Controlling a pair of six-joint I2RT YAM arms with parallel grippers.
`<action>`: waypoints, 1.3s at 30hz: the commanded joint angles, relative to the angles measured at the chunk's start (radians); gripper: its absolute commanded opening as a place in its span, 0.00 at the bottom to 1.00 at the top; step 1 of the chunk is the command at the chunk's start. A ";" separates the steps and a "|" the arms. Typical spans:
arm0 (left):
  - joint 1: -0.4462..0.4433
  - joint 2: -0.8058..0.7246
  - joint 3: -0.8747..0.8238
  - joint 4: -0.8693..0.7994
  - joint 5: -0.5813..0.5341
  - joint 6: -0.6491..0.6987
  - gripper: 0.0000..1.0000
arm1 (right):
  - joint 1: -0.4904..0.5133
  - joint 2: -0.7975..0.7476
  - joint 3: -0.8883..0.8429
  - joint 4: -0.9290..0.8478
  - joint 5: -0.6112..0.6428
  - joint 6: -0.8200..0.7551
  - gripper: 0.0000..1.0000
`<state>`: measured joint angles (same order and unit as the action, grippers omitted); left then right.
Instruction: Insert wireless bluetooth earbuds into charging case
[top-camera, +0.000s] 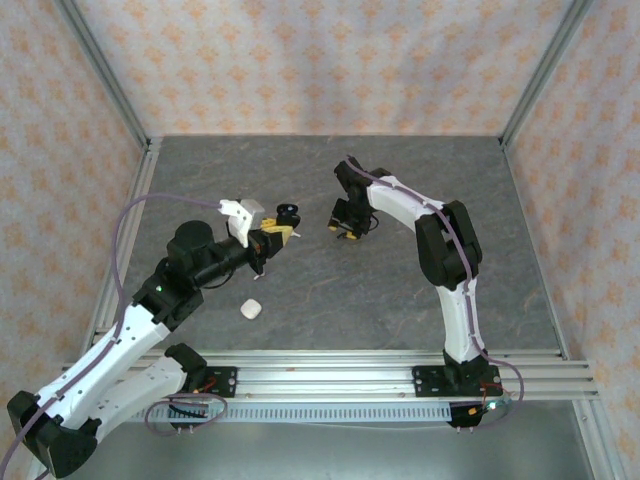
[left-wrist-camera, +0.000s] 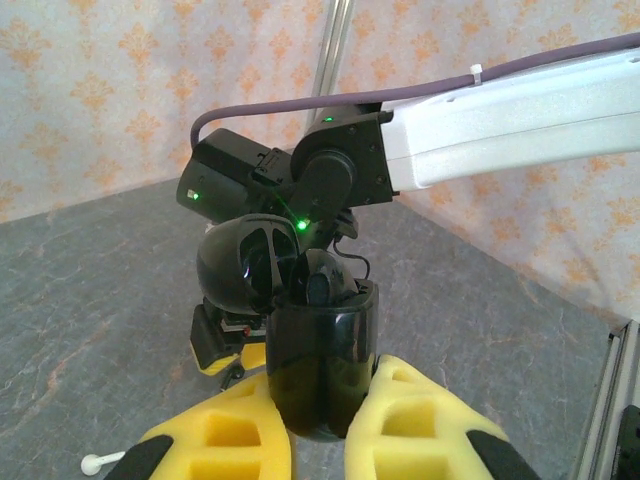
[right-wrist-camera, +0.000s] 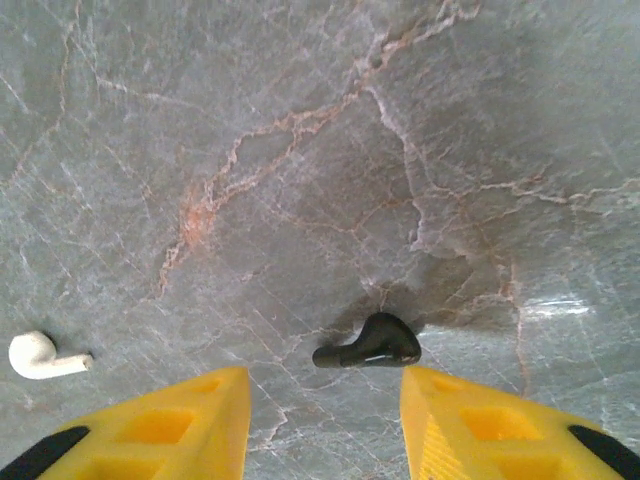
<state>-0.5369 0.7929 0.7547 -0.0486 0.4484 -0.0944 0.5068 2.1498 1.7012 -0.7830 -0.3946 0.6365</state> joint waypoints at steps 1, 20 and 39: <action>-0.006 -0.005 0.028 0.019 0.026 0.028 0.00 | -0.007 0.029 0.032 0.002 0.046 0.029 0.44; -0.007 -0.007 0.021 -0.002 0.033 0.041 0.00 | -0.008 0.061 0.027 0.019 0.044 0.025 0.37; -0.007 -0.027 0.017 -0.030 0.025 0.044 0.00 | 0.041 0.065 0.041 0.007 0.015 -0.004 0.36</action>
<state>-0.5369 0.7891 0.7567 -0.0643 0.4679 -0.0765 0.5087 2.1967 1.7103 -0.7708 -0.3664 0.6518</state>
